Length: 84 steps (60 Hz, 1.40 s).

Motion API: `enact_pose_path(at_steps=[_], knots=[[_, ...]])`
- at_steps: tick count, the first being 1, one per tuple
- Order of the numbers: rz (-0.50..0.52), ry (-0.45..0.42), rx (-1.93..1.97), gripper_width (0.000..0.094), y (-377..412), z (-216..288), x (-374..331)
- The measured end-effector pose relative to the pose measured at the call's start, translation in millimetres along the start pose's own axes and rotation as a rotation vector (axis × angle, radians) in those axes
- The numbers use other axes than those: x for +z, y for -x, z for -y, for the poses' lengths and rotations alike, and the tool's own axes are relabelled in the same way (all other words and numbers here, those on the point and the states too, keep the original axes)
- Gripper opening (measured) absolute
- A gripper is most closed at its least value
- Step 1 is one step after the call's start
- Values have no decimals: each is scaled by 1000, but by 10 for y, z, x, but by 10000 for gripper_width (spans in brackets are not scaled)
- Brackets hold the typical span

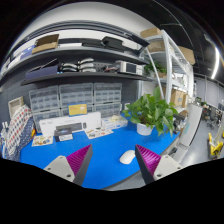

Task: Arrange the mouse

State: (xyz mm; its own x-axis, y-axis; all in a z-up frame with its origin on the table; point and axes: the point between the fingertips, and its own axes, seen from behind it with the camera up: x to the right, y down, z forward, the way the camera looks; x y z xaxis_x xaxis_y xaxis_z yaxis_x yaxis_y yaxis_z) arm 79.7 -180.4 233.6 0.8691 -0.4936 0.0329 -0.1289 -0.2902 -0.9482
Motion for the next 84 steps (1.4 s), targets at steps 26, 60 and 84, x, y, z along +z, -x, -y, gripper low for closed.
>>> enact_pose_path(at_steps=[26,60,84], knots=[[120,192,-74,873,-53,-1297,185],[284,390,-117,858,-671,-1759,1681],[438,449,-211,833,-321,-1685,2573]])
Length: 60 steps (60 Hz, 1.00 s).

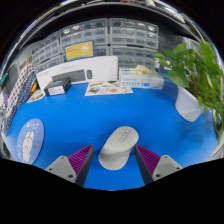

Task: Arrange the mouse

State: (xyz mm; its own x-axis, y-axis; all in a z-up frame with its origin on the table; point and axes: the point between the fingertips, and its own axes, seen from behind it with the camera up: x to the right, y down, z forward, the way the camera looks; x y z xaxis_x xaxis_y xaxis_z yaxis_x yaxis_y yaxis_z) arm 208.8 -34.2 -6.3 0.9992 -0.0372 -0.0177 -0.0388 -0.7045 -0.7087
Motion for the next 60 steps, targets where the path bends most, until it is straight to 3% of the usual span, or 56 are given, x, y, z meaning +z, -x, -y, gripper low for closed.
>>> enact_pose_path(at_steps=[21,22,25,36,44,56,60], knots=[[46,-10,-99,618,223,335,369],[50,-9,-100,645,233,340,375],[66,-8,-100,495,279,343,393],[59,0,-139,443,296,332,392],[50,37,-126,342,298,319,393],[-22,93,-80,339,329,387,381],[-39,54,-39,339,448,644,229]])
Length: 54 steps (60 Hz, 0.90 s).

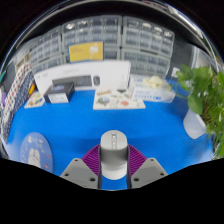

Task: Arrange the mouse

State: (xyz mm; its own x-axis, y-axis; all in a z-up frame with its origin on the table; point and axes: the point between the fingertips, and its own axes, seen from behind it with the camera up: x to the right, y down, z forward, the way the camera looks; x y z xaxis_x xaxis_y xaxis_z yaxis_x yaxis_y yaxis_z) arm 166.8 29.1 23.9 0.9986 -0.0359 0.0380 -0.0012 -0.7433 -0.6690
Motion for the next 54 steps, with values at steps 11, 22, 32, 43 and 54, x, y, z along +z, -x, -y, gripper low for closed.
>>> enact_pose_path(at_steps=[11,22,32,43,54], knots=[[-31,-178,52,342,565,947,-786],[-12,-267,13,342,1501,1278,-1351],[16,-216,8,340,2224,875,-1219],[21,-72,56,340,2601,41,-679],[2,53,56,371,2743,-671,-312]])
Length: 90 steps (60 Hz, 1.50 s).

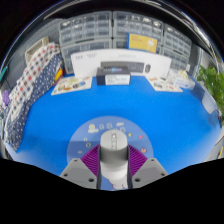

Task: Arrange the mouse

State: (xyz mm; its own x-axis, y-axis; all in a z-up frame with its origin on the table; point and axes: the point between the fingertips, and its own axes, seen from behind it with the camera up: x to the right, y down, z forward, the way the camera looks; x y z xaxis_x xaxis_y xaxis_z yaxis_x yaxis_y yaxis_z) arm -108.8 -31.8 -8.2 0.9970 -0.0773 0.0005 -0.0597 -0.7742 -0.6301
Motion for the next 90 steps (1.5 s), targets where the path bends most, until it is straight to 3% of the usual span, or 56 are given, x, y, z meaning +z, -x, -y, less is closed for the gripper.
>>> enact_pose_path(at_steps=[7,22,23,25,29,48,58,77,90], knots=[[-16,-42,-30,370,-11,-11,28],[11,-2,8,515,16,-29,8],[17,4,14,541,20,-26,-2],[24,3,24,699,21,12,-33],[34,-32,23,824,-15,172,-122],[69,-229,-12,854,-753,1320,-1125],[64,-299,-61,856,-1277,1653,-1572],[88,-367,-88,838,-1849,1749,-1959],[115,-336,-85,838,-1918,1565,-1884]])
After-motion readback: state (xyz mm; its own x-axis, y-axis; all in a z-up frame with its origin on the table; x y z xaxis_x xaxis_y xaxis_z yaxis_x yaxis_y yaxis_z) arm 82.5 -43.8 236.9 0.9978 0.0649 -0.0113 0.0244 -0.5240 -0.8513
